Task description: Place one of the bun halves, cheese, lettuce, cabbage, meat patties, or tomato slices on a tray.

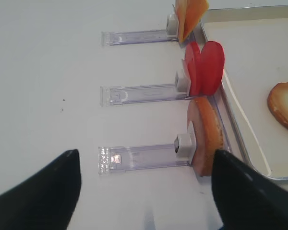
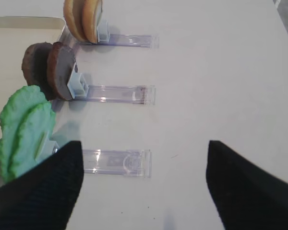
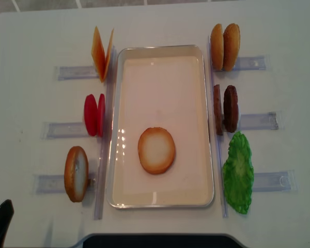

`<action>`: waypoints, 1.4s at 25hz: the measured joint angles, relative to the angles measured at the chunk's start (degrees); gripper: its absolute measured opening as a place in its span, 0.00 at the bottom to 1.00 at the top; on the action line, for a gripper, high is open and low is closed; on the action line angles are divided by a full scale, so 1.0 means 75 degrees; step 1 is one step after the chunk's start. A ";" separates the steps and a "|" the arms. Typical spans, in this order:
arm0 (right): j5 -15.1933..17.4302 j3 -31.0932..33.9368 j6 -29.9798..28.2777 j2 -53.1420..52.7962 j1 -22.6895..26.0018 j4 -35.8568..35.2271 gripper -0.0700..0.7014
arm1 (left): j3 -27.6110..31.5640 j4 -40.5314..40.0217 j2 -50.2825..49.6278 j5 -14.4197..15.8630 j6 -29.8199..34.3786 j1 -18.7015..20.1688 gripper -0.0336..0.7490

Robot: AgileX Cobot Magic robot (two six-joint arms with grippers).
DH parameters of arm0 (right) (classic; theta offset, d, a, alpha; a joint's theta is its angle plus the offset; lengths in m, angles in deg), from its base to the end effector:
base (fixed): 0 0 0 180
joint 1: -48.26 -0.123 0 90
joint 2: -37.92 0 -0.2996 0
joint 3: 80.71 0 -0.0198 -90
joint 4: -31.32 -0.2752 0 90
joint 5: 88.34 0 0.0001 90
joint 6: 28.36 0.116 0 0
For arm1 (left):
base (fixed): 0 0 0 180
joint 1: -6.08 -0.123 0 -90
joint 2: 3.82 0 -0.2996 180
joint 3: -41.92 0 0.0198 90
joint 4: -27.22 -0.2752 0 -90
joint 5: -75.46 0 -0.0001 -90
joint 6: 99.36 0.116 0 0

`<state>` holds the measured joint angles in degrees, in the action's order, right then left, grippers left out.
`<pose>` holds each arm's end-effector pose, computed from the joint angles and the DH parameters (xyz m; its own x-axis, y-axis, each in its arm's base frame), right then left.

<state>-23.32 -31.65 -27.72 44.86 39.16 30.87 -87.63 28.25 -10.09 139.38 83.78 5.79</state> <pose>0.0187 0.0038 0.2696 -0.5112 -0.0672 -0.8569 -0.1568 0.9875 0.0161 0.0211 -0.0018 0.2641 -0.5086 0.0443 -0.8599 0.0327 0.9989 0.0321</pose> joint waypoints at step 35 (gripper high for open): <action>0.0000 0.0000 0.0000 0.0000 0.0000 0.0000 0.78 | 0.0000 -0.0083 0.0000 -0.0014 -0.0340 0.0000 0.82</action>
<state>-23.32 -31.65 -27.72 44.86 39.16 30.87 -87.63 27.63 -10.09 139.28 81.23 5.79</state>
